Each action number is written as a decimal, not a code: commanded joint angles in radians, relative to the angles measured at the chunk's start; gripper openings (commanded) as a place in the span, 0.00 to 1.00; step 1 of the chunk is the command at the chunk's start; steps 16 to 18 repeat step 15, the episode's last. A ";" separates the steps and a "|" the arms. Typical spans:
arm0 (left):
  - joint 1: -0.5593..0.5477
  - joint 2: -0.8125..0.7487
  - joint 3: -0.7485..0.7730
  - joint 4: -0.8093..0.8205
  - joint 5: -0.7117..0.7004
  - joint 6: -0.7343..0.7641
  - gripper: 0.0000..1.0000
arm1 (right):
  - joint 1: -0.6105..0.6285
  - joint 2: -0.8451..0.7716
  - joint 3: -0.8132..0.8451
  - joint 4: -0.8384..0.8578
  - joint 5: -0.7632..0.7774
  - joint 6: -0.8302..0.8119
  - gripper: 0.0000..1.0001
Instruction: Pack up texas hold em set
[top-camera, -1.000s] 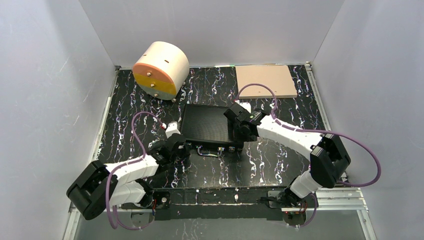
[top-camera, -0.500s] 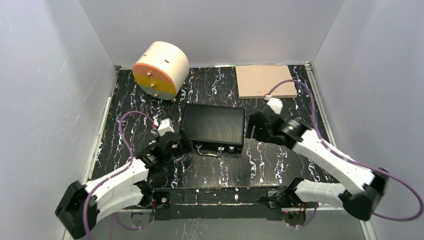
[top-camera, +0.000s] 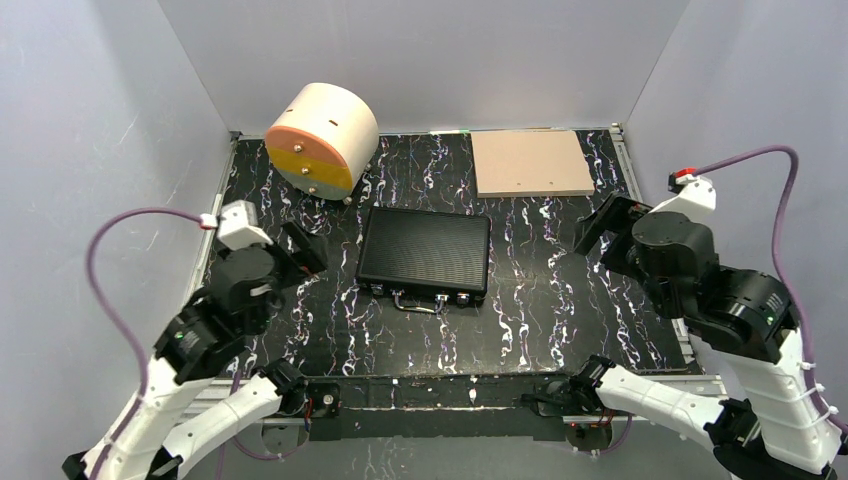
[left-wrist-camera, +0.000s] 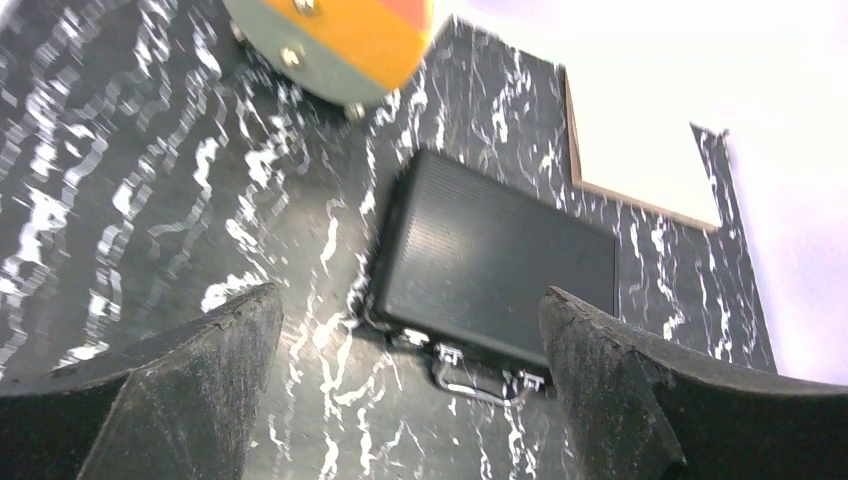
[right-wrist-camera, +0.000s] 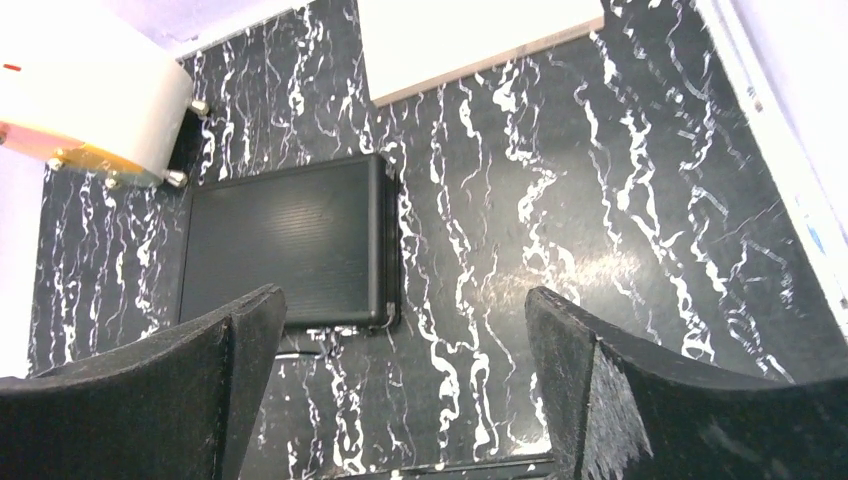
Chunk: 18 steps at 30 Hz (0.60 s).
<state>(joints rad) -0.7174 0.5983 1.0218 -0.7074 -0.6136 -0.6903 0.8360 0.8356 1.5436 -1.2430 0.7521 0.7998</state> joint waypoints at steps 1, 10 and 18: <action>-0.001 0.016 0.218 -0.180 -0.189 0.163 0.98 | -0.004 0.031 0.074 0.002 0.084 -0.125 0.98; 0.000 0.117 0.599 -0.262 -0.271 0.389 0.98 | -0.003 0.021 0.087 0.100 0.146 -0.158 0.98; 0.001 0.121 0.626 -0.306 -0.263 0.429 0.98 | -0.003 0.004 0.062 0.112 0.185 -0.129 0.98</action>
